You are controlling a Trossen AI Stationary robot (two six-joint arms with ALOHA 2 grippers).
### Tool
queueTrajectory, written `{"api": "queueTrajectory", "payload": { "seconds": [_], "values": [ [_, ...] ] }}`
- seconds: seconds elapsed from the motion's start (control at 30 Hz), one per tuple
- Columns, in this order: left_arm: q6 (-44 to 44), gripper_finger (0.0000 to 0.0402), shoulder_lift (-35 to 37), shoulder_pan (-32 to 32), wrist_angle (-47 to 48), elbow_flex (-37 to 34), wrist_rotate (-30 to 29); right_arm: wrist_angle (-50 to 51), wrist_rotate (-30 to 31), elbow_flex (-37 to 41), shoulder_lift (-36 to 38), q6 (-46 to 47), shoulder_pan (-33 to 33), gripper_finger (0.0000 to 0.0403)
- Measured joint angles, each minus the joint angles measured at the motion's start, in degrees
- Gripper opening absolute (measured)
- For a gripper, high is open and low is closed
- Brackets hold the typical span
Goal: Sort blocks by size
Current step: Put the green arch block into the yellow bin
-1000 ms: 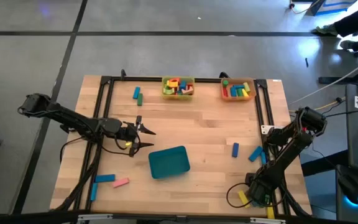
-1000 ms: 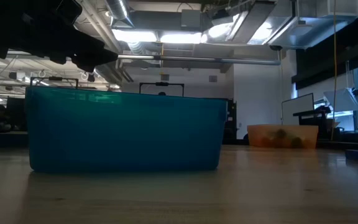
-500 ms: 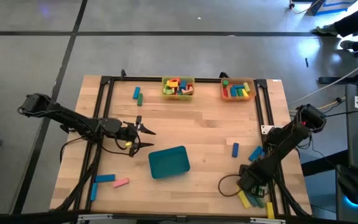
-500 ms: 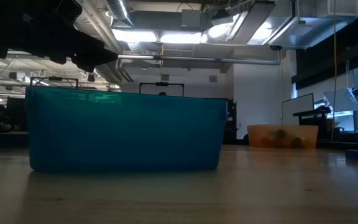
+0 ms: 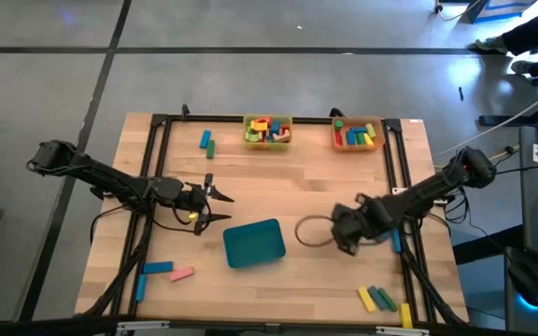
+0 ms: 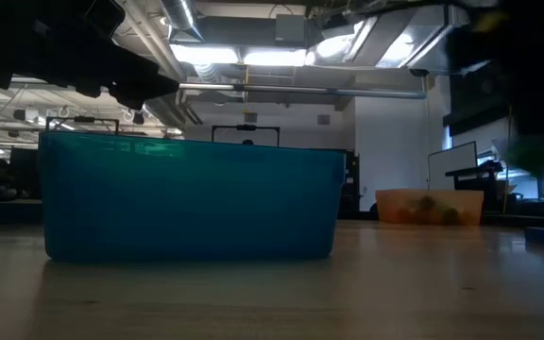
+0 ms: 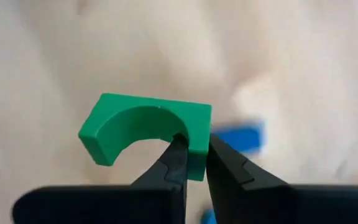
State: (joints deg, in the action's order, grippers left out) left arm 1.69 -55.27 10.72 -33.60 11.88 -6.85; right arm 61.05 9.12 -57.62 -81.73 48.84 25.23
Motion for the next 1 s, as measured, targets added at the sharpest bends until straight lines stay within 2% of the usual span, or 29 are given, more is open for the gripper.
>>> {"api": "queueTrajectory", "payload": {
  "seconds": [0.17, 0.3, 0.47, 0.63, 0.73, 1.0],
  "values": [
    [-0.18, 0.0212, 0.00, 0.00, -0.01, 0.00, 0.00, -6.76, 11.28, -0.38, -0.04, -6.76, -8.29, 0.0039],
    [-0.22, 0.0212, 0.00, 0.00, -0.03, 0.00, 0.00, -14.58, 18.41, -0.38, -0.04, -15.66, -15.15, 0.0039],
    [-0.22, 0.0212, 0.00, 0.01, -0.07, 0.00, 0.00, -28.92, 24.20, -0.38, -0.82, -27.70, -24.17, 0.0039],
    [-0.43, 0.0212, 0.00, 0.00, -0.59, 0.00, 0.00, -46.10, 24.59, -0.38, -4.10, -38.66, -32.60, 0.0039],
    [-0.49, 0.0212, 0.00, 0.02, -0.60, 0.00, 0.00, -56.06, 22.08, -0.38, -7.35, -43.17, -37.23, 0.0039],
    [-0.66, 0.0212, 0.00, 0.01, -1.84, 0.00, 0.00, -76.83, 14.67, -0.36, -18.16, -44.39, -46.92, 0.0040]
  ]
}}
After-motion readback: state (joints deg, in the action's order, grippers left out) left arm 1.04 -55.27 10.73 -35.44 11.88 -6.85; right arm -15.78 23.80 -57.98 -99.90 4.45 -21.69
